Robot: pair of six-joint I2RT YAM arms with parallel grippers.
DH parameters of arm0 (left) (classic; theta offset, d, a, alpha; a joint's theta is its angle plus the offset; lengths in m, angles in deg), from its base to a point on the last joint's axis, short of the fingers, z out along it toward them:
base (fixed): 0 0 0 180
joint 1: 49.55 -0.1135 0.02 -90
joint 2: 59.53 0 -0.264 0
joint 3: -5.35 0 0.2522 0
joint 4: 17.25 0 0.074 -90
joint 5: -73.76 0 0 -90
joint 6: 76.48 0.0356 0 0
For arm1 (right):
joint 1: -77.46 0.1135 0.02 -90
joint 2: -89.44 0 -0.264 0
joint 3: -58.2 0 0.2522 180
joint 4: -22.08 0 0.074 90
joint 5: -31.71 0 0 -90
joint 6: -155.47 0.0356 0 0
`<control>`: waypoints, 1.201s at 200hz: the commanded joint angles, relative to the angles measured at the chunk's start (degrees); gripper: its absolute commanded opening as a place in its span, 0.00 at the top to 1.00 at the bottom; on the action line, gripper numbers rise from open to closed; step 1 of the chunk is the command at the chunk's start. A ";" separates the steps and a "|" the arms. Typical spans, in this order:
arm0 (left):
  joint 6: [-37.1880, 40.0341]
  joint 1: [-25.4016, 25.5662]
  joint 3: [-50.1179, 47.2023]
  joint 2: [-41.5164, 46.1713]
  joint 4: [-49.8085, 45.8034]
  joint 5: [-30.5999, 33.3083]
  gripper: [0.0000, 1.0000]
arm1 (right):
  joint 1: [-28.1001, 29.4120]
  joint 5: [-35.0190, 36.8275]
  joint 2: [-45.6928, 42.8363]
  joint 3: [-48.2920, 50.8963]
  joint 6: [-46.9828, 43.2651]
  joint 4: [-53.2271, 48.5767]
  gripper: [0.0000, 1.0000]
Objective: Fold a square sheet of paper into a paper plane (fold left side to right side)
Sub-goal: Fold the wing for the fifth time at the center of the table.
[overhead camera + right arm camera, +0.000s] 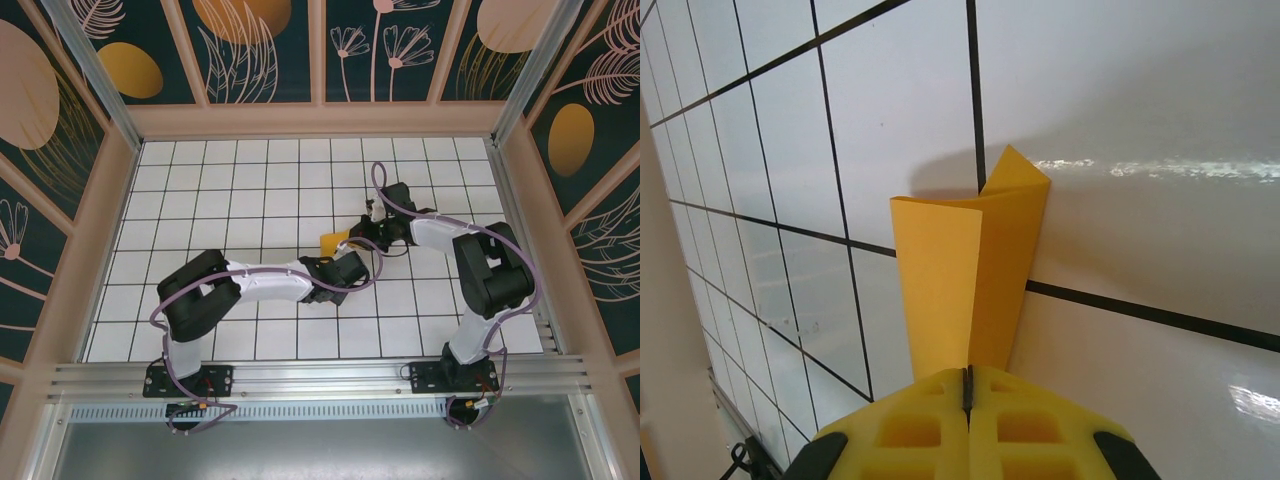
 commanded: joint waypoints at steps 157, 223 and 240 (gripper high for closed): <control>-2.91 3.57 4.04 -0.68 -5.93 6.91 0.55 | 0.45 1.49 2.27 -2.63 -0.44 -3.14 0.98; -2.98 3.58 4.40 -2.43 -6.30 6.89 0.71 | 0.45 1.43 2.73 -2.79 -0.53 -3.50 0.98; -3.22 3.57 4.31 -2.93 -6.36 7.08 0.71 | 0.44 1.36 2.67 -3.00 -0.78 -3.76 0.98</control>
